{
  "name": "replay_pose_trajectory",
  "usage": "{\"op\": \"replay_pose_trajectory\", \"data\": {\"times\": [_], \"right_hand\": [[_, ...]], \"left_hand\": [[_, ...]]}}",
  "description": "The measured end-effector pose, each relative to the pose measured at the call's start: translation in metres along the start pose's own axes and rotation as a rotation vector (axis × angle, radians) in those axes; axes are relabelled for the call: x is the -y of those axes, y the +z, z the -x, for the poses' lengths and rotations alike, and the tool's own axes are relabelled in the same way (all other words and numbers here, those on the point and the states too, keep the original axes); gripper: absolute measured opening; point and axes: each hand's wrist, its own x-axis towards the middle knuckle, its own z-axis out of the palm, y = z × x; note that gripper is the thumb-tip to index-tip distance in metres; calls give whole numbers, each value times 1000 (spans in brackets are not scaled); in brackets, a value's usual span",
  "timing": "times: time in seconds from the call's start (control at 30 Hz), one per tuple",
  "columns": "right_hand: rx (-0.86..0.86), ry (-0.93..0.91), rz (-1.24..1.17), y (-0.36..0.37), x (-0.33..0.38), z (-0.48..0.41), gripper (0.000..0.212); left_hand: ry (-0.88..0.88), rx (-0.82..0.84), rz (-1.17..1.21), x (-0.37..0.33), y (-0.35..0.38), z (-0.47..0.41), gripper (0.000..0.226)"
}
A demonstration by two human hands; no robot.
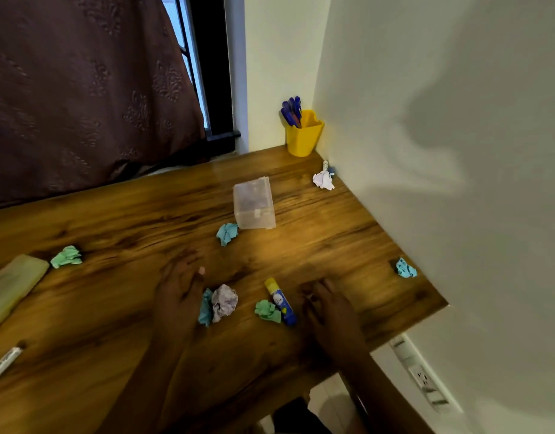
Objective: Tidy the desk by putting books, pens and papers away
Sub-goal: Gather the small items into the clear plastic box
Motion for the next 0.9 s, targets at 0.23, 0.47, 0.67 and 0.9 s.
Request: {"op": "replay_pose_trajectory", "data": {"times": [0.23, 0.47, 0.67, 0.9], "right_hand": [[-210, 99, 106, -31, -19, 5, 24], [-165, 101, 266, -102, -61, -154, 29], [27, 34, 351, -104, -59, -300, 31], [120, 10, 468, -77, -55, -361, 36]], "left_hand": [[177, 147, -58, -46, 10, 25, 33], [343, 309, -124, -92, 110, -31, 30], [211, 473, -327, -97, 179, -91, 42], [69, 440, -319, -88, 211, -118, 46]]}}
